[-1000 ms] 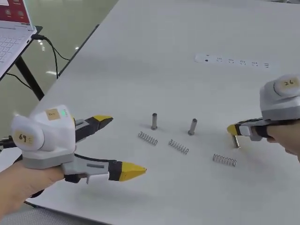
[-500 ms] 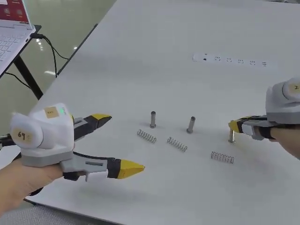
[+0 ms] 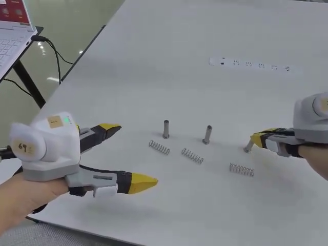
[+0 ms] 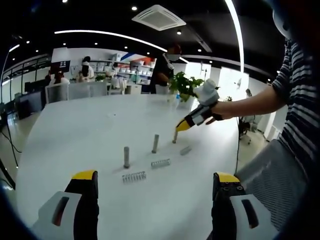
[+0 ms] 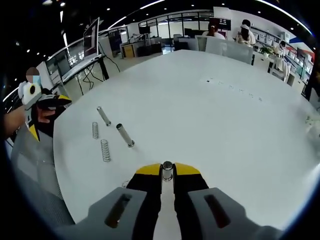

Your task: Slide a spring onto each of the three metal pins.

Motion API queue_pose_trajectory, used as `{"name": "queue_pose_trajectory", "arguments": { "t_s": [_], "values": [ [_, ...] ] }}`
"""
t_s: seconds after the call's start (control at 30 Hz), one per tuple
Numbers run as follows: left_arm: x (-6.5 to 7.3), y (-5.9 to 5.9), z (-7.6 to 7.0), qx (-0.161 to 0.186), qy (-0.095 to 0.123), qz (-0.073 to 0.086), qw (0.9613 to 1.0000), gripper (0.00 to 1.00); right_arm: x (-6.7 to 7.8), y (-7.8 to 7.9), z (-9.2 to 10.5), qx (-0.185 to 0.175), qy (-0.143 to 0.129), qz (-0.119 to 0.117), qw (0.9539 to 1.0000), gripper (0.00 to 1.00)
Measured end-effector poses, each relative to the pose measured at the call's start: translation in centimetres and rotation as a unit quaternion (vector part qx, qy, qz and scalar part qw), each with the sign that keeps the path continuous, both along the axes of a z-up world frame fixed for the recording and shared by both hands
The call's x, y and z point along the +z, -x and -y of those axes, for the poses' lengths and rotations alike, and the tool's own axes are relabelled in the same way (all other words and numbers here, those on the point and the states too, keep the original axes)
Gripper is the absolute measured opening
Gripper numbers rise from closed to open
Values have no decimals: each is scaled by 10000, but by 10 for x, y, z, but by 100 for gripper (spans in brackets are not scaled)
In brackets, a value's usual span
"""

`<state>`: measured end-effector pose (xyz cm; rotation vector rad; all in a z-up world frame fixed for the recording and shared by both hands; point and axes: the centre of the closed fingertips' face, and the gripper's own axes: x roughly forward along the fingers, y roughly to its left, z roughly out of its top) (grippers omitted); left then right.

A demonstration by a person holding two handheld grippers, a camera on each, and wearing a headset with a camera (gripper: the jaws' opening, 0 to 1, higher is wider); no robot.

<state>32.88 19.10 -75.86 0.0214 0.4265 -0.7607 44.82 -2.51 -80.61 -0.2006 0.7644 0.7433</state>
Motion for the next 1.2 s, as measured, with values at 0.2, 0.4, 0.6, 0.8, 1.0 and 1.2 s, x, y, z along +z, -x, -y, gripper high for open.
{"name": "queue_pose_trajectory", "arguments": {
  "t_s": [0.2, 0.4, 0.6, 0.8, 1.0, 1.2],
  "values": [
    [-1, 1, 2, -17, 9, -13, 10000, 92, -1, 5, 1, 43, 32, 44, 10000, 5],
    [0, 2, 3, -17, 14, -12, 10000, 93, -2, 7, 0, 56, -3, 17, 10000, 5],
    [0, 3, 3, -10, 17, -2, 10000, 93, -2, 7, -3, 74, -88, -34, 9999, 6],
    [1, 5, 2, -2, 17, -8, 10000, 93, -3, 7, -3, 98, -79, -42, 9999, 8],
    [1, 5, 3, -15, 17, 3, 10000, 93, -1, 7, -2, 69, -94, -27, 9999, 13],
    [1, 4, 3, -37, 3, 4, 10000, 94, 0, 8, -2, 30, -163, -7, 9999, 19]
  ]
}}
